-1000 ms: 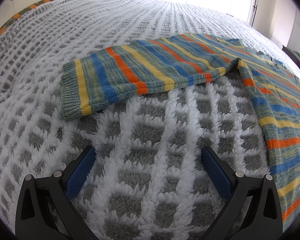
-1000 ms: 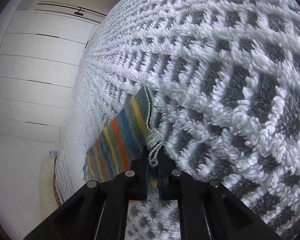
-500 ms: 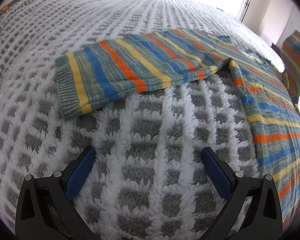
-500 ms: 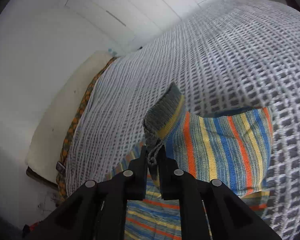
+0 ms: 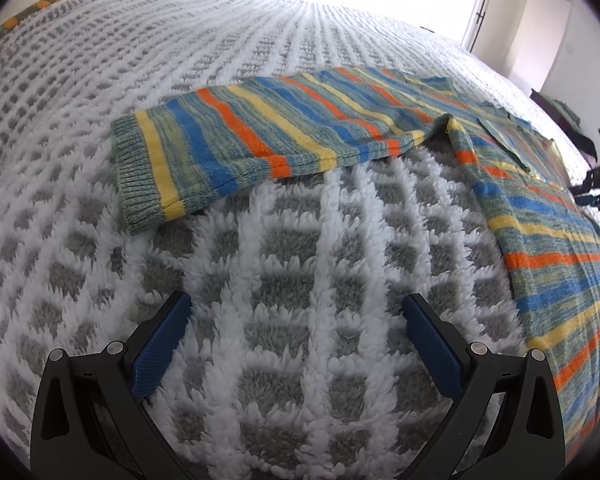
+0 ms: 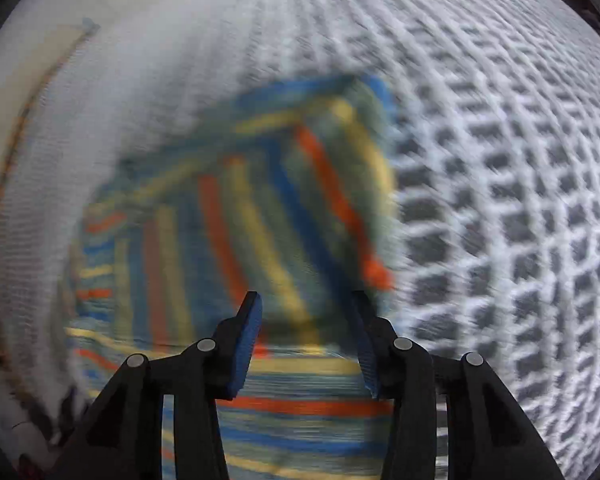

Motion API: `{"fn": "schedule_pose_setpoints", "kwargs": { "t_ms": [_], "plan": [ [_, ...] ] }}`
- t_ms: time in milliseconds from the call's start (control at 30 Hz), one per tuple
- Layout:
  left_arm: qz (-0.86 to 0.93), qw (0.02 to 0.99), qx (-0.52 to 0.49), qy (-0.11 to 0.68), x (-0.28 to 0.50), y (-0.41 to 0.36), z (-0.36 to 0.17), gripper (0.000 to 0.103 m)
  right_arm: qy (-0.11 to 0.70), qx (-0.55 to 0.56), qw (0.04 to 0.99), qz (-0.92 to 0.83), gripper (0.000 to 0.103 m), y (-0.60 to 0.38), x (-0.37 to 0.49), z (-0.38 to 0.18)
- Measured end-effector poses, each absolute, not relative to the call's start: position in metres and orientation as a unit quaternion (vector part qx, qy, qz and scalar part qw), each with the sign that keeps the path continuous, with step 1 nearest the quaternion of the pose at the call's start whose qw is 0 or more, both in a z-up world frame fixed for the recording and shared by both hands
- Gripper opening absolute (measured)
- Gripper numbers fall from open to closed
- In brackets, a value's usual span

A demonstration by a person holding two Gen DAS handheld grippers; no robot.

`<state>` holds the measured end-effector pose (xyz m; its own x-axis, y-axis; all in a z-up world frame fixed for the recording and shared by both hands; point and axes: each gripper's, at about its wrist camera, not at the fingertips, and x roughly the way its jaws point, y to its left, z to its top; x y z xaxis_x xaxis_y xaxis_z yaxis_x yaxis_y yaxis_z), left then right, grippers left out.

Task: Fold small clothes
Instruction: 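Fold the held sleeve across the sweater body and open the right gripper, then grasp the other sleeve cuff with the left gripper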

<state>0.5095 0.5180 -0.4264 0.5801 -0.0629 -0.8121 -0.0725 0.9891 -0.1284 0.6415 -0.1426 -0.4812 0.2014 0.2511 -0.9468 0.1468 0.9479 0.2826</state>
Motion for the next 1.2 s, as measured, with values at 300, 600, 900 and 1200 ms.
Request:
{"fn": "schedule_pose_setpoints", "kwargs": {
  "t_ms": [300,600,900,1200],
  "plan": [
    [0.082,0.871,-0.037,0.483,0.512,0.508,-0.41,0.102,0.497,0.149,0.853,0.059,0.064,-0.183,0.533,-0.406],
    [0.147,0.87,-0.018,0.47,0.504,0.488,-0.382,0.102,0.444,0.117,0.888,0.03,0.069,-0.159,0.401,-0.4],
    [0.172,0.865,0.001,0.471,0.496,0.492,-0.368,0.102,0.451,0.117,0.883,0.056,0.07,-0.127,0.369,-0.412],
    [0.09,0.82,-0.348,0.446,0.5,0.625,-0.374,0.102,0.434,0.088,0.892,0.091,0.07,-0.105,0.359,-0.407]
  ]
}}
